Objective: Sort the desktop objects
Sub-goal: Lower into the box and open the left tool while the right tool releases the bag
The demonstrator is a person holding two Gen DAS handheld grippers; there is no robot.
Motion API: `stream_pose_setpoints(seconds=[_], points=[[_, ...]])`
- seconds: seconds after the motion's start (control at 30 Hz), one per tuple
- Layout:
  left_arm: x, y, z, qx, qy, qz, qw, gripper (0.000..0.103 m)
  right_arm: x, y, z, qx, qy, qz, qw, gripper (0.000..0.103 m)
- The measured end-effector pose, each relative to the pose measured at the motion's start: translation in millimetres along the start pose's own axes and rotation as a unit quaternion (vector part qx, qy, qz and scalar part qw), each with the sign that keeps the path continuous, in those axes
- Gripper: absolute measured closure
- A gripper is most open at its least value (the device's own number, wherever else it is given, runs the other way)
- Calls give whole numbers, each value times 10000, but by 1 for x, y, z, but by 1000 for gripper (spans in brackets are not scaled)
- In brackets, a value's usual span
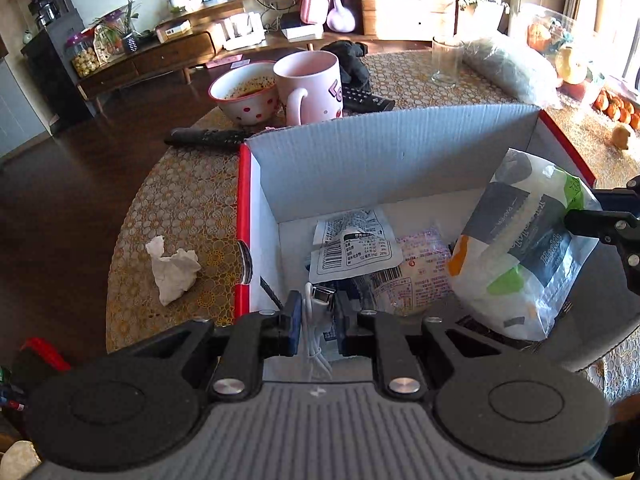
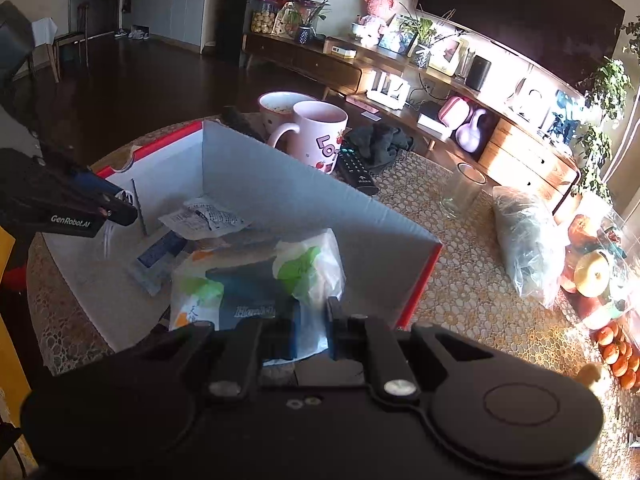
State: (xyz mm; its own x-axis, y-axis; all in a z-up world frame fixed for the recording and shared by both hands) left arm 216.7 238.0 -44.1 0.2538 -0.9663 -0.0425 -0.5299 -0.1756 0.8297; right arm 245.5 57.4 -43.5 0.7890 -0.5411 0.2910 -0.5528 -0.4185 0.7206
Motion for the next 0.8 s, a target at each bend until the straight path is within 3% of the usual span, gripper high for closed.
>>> stream_pose_setpoints(seconds=[0.33, 0.8], points=[[7, -28, -5, -404, -131, -92, 9991, 87, -7, -6, 5, -83, -75, -274, 9996, 90], [16, -38, -11, -413, -395, -369, 9977, 87, -8, -7, 18, -99, -50, -395, 9992, 82]])
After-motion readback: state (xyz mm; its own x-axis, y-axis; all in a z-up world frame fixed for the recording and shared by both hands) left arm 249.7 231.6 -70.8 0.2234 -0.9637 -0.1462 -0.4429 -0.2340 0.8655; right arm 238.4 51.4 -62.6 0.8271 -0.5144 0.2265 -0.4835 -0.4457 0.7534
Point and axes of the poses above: each gripper's, at about its wrist camera, not at the fingertips, and y roughly against the way its jaws point, x to its right, z to its underside, the point moved 2 cm from there along -y, roughly the way its jaws point, and after that the axes turned 10 degrees about y, right-handed, at the moved point
